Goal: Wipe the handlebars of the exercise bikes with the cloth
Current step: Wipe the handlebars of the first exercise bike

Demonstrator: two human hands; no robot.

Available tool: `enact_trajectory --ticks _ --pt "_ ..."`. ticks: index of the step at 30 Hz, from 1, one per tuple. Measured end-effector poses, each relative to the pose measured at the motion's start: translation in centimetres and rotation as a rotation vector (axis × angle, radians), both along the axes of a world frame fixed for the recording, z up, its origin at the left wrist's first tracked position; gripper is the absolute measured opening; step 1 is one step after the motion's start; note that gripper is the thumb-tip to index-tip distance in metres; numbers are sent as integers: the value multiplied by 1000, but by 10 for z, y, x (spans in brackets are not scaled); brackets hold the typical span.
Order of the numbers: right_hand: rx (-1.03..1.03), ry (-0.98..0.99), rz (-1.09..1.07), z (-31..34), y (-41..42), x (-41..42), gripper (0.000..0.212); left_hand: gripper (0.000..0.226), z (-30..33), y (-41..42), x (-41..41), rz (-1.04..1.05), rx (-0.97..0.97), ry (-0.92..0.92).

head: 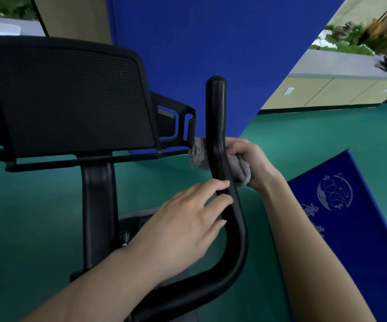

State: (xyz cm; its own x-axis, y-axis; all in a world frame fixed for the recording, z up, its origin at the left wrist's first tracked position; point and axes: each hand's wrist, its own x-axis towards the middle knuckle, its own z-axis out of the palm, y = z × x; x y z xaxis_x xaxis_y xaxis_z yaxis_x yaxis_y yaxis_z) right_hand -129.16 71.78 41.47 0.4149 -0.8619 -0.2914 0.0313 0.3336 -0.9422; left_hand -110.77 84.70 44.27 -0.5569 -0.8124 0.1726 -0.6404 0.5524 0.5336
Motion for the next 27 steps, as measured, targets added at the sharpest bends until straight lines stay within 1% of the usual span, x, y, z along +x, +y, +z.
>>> enact_trajectory --ticks 4,6,8,10,11,12,13,15,17,19,22,24,27 --pt "19 23 10 0 24 -8 39 30 0 0 0 -8 7 5" --pt "-6 105 -8 9 34 -12 33 30 1 0 0 -8 6 6" --pt "-80 255 -105 21 40 -16 27 30 1 1 1 0 -9 -4" --pt "-240 412 -303 34 43 -20 29 30 3 2 2 5 -26 -27" --pt "-355 455 -393 41 44 -19 29 31 4 3 3 4 -35 -43" --pt "-482 480 -436 48 45 -16 28 33 5 4 3 3 -50 -63" --pt "-602 498 -433 55 46 -11 28 35 6 4 3 1 -66 -82" --pt "-788 561 -347 62 48 4 26 43 7 5 3 -4 -90 -106" --pt "-893 655 -251 62 54 14 26 49 7 7 3 -10 -118 -140" --pt "-904 707 -192 58 63 14 29 54 9 11 4 -21 -121 -191" --pt "-844 687 -161 55 81 5 32 61 7 19 2 -64 -76 -237" --pt "-811 678 -157 52 93 0 32 62 7 26 2 -76 -69 -250" --pt "-765 670 -203 50 110 -7 30 59 11 40 0 -91 -113 -254"
